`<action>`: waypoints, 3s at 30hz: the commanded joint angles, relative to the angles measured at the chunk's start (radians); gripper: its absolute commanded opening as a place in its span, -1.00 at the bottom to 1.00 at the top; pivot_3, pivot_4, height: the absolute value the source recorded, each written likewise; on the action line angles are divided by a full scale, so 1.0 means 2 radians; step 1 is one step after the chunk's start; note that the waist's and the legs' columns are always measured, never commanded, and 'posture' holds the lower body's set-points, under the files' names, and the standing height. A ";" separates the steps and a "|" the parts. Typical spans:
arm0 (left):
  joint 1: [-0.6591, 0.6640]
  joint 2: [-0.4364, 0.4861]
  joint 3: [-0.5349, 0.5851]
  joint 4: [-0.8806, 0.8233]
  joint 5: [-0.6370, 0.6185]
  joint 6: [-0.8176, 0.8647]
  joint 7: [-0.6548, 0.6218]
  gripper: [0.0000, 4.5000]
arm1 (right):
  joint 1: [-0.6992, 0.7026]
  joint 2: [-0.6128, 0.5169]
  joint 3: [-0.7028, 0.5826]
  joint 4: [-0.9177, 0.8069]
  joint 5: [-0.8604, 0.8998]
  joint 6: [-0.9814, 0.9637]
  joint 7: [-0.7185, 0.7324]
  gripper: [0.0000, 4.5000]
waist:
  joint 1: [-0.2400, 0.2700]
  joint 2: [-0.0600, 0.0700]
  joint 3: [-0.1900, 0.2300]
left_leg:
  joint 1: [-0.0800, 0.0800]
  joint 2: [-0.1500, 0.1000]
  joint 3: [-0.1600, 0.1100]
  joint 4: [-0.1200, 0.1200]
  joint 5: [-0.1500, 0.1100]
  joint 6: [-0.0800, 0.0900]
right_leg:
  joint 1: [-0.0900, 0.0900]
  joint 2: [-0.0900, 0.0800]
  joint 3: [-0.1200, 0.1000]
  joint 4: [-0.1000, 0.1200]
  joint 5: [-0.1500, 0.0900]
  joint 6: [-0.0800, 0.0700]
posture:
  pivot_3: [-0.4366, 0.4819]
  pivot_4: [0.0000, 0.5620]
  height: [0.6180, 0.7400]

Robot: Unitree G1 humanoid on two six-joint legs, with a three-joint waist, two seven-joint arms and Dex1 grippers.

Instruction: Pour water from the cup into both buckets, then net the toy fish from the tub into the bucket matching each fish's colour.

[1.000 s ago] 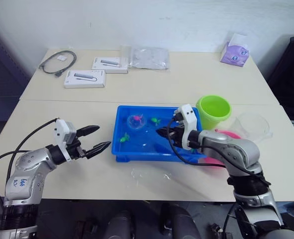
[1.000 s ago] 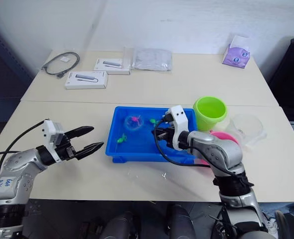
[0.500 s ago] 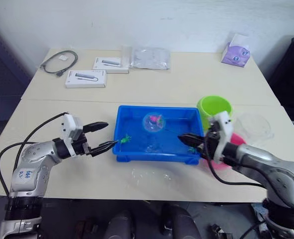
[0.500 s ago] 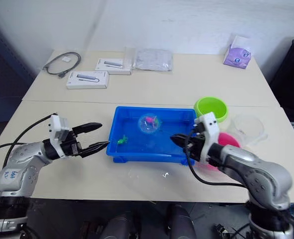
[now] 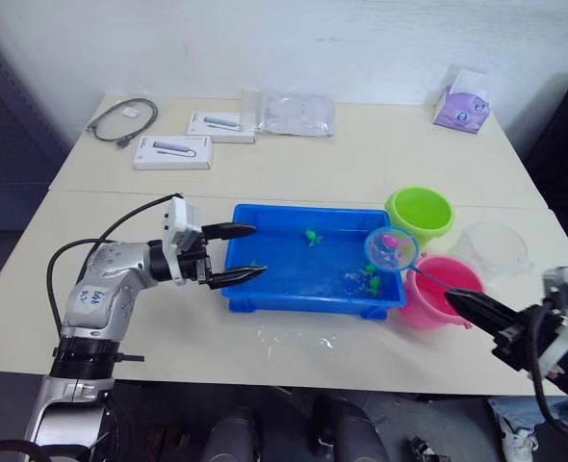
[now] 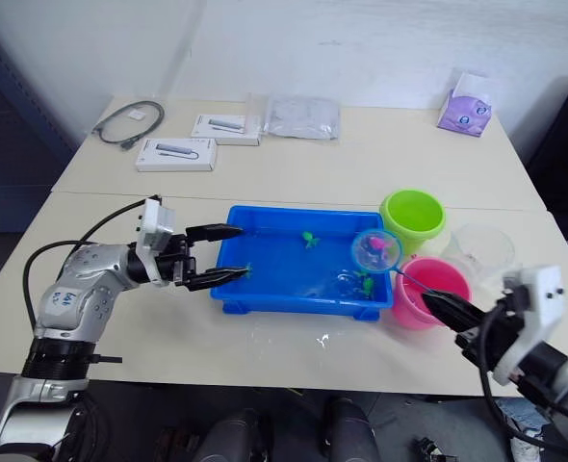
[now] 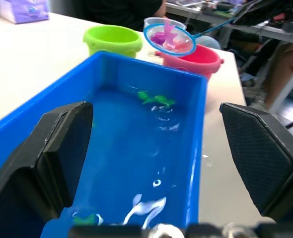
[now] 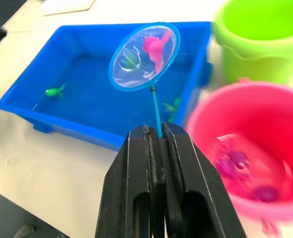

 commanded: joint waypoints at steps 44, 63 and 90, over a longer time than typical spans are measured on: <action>-0.022 -0.030 -0.013 0.044 0.020 -0.058 -0.024 0.96 | 0.146 0.014 0.087 0.168 -0.659 -0.785 0.062 -1.00 | -0.007 0.000 0.000 | 0.006 0.000 0.004 0.000 0.000 -0.001 | 0.002 -0.001 0.005 0.001 0.000 0.000 | -0.05 -0.47 1.00; 0.019 -0.039 0.001 0.011 0.020 -0.061 0.017 0.96 | -0.202 -0.259 0.367 0.201 -0.576 -0.557 0.321 -1.00 | -0.003 -0.001 0.000 | 0.005 0.000 0.004 0.001 0.000 0.001 | 0.002 -0.002 0.004 0.000 0.001 0.001 | -0.05 -0.47 1.00; 0.027 -0.047 0.002 0.009 0.022 -0.067 0.033 0.96 | -0.362 -0.201 0.415 0.326 -0.720 -0.569 0.297 -1.00 | -0.002 -0.001 0.000 | 0.004 0.000 0.004 0.001 0.000 0.000 | 0.002 -0.002 0.003 0.000 0.000 0.001 | -0.05 -0.47 1.00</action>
